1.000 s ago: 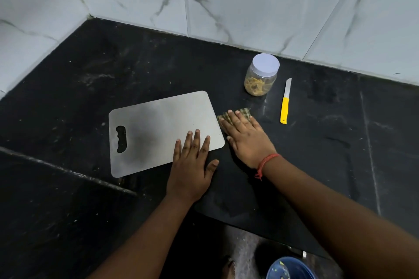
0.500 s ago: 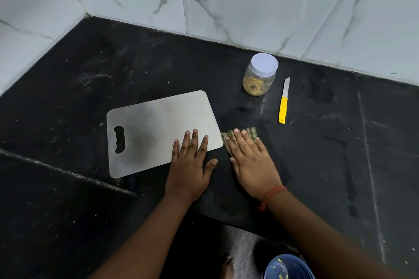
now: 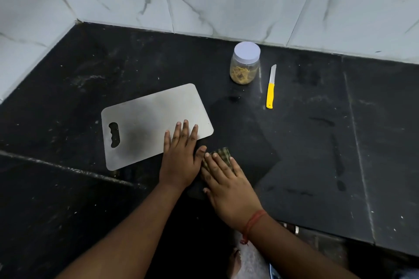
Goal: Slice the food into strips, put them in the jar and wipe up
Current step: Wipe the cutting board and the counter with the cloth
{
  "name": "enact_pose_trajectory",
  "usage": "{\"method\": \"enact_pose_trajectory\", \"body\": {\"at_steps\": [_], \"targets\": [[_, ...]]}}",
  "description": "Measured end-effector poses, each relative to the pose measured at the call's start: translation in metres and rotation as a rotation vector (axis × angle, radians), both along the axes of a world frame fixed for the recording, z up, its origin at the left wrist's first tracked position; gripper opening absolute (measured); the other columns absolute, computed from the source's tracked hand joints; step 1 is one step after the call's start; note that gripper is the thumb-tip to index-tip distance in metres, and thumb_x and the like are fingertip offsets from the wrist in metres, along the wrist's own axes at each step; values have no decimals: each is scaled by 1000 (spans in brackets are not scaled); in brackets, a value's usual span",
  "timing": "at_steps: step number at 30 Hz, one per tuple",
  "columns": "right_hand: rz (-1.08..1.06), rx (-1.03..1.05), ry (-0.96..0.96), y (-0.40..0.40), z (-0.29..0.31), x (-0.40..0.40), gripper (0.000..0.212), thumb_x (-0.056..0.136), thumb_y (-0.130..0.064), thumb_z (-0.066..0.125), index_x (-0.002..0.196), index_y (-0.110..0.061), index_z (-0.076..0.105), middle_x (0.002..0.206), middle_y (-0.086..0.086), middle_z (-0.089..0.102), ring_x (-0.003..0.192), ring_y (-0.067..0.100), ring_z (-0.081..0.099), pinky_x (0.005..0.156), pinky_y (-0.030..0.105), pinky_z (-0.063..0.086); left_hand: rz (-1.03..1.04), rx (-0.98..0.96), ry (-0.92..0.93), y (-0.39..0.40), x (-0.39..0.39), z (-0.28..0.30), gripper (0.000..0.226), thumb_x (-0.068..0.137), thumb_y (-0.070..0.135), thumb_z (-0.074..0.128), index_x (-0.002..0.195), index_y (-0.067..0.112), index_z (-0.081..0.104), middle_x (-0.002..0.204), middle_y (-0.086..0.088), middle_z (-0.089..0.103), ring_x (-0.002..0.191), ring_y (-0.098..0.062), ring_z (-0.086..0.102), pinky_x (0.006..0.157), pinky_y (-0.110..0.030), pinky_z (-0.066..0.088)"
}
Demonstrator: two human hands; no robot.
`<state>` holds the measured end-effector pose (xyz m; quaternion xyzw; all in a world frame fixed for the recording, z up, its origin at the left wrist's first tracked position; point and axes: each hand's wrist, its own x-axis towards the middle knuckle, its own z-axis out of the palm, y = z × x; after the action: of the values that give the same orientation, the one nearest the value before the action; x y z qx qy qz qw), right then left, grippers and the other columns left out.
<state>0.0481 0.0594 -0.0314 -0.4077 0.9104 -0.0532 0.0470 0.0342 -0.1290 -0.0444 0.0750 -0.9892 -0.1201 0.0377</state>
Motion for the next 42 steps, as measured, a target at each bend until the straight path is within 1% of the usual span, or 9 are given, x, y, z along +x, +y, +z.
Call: {"method": "enact_pose_trajectory", "body": {"at_steps": [5, 10, 13, 22, 26, 30, 34, 38, 42], "targets": [[-366, -36, -23, 29, 3, 0, 60, 98, -35, 38, 155, -27, 21, 163, 2, 11, 150, 22, 12, 119, 50, 15, 7, -32, -13, 8, 6, 1, 73, 103, 60, 3, 159, 19, 26, 166, -11, 17, 155, -30, 10, 124, -54, 3], [-153, -30, 2, 51, 1, 19, 61, 96, -35, 40, 154, -28, 22, 163, -1, 11, 151, 19, 9, 119, 49, 17, -37, -2, -14, 39, 17, -1, 71, 104, 58, 1, 158, 19, 25, 166, -11, 18, 155, -28, 9, 123, -58, 11], [-454, 0, -30, 66, 6, 12, 60, 97, -35, 37, 155, -28, 21, 163, 1, 11, 150, 21, 11, 119, 49, 15, -47, 3, -2, 53, 22, -3, 70, 104, 58, 1, 159, 20, 22, 166, -10, 17, 155, -26, 7, 123, -57, 10], [-571, 8, -43, 92, 6, 19, 59, 98, -36, 34, 155, -26, 20, 163, 3, 10, 151, 22, 8, 119, 51, 14, -118, 4, -5, 82, 13, -2, 71, 103, 59, 0, 160, 21, 19, 168, -10, 11, 156, -25, 2, 124, -52, 2], [-281, 38, 23, 109, 1, 17, 61, 97, -35, 36, 155, -26, 19, 164, 1, 9, 151, 21, 9, 119, 49, 16, -182, -1, -14, 100, 6, -3, 70, 104, 59, 3, 160, 20, 20, 167, -11, 13, 155, -28, 6, 123, -55, 6], [-662, 8, -5, 119, 4, 14, 57, 98, -36, 35, 153, -24, 27, 162, 5, 16, 150, 23, 13, 118, 51, 17, -204, -18, -21, 114, 3, -2, 72, 103, 59, 0, 160, 20, 18, 168, -11, 10, 156, -28, 3, 123, -55, 7], [-332, 39, 46, 131, -1, 19, 60, 97, -35, 37, 154, -26, 24, 163, 2, 12, 150, 21, 11, 118, 49, 18, -244, -32, -18, 118, -1, -3, 71, 104, 59, 3, 159, 19, 22, 167, -12, 13, 155, -30, 6, 123, -55, 7], [-707, 33, 17, 148, 2, 8, 57, 98, -37, 35, 153, -25, 27, 162, 5, 15, 150, 23, 14, 118, 50, 18, -271, -54, -34, 127, -5, -1, 72, 103, 59, 2, 159, 19, 22, 167, -13, 13, 155, -30, 5, 123, -57, 11], [-359, 84, 75, 177, -4, 5, 59, 98, -37, 34, 155, -26, 22, 163, 3, 12, 150, 22, 11, 119, 48, 17, -328, -74, -45, 140, -11, 0, 72, 103, 60, 2, 159, 19, 23, 167, -12, 14, 155, -30, 5, 122, -57, 12]]}}
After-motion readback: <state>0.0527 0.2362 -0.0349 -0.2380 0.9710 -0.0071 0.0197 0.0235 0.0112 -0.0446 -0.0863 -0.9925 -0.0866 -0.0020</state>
